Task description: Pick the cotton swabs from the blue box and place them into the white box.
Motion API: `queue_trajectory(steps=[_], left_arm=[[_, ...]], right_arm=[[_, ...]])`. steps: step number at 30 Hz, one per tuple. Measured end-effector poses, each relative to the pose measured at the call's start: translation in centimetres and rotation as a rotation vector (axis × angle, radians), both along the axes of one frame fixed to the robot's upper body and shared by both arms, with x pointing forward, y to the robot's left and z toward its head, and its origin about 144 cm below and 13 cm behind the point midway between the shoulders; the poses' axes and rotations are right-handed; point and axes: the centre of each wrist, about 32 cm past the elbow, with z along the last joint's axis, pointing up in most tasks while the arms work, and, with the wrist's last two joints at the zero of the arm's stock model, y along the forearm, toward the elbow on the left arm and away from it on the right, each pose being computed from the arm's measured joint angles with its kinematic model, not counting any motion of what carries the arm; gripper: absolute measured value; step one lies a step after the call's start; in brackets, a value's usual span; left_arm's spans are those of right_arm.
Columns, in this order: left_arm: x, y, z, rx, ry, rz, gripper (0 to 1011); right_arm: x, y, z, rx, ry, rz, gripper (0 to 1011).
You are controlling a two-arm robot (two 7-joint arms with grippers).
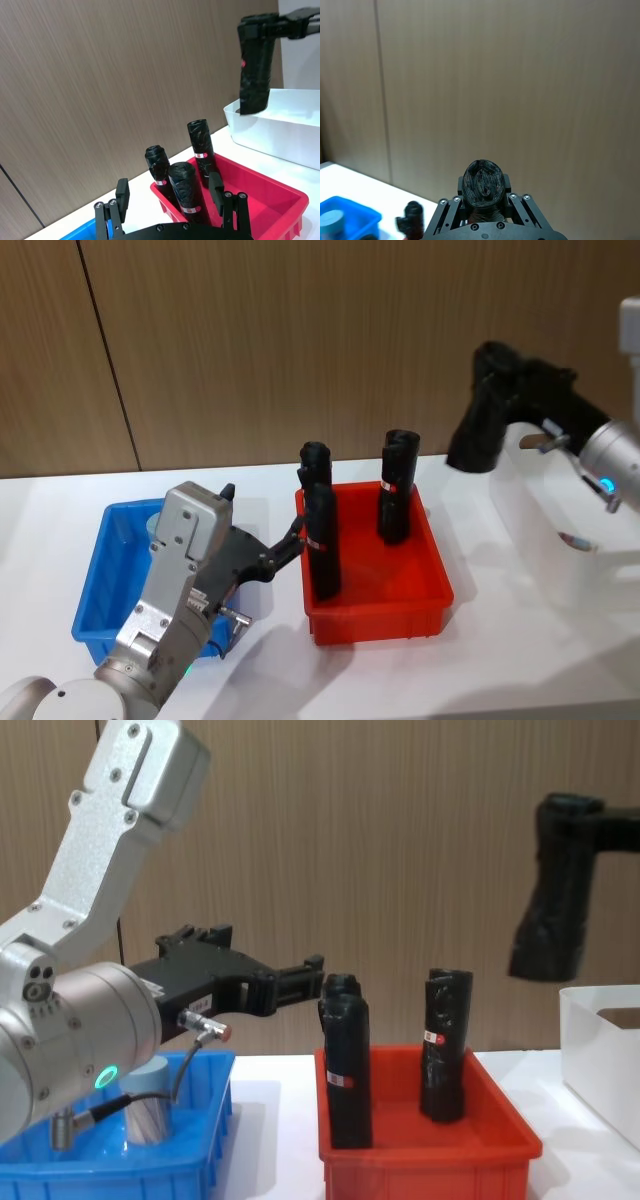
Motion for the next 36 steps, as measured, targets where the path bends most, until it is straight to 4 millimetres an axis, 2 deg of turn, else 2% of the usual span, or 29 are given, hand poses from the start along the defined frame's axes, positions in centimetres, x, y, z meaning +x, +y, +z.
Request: queue_trajectory(steps=[8, 19, 23, 25, 26, 29, 36], left_arm=[[0.0, 0.0, 0.0, 0.000, 0.000, 0.000, 1004], [0.0, 0.0, 0.0, 0.000, 0.000, 0.000, 1004], [0.0, 0.0, 0.0, 0.000, 0.000, 0.000, 1004], [0.0, 0.0, 0.0, 0.000, 0.000, 0.000, 1004], [0.0, 0.0, 0.0, 0.000, 0.000, 0.000, 1004], [0.0, 0.0, 0.0, 0.000, 0.000, 0.000, 1004], [0.0, 0.0, 0.0, 0.000, 0.000, 0.000, 1004]], right_arm=[[-0.7, -1.9, 1.1, -0.020, -0.013, -0.110, 352], [-1.0, -4.6, 1.2, -0.036, 0.010, -0.248, 352], [-1.0, -5.4, 1.0, -0.039, 0.022, -0.280, 436], [-1.0, -5.8, 0.9, -0.039, 0.027, -0.295, 527], [-1.0, -5.9, 0.9, -0.039, 0.028, -0.299, 527], [-1.1, -6.3, 0.7, -0.040, 0.034, -0.315, 650], [-1.2, -6.8, 0.6, -0.040, 0.037, -0.329, 839]])
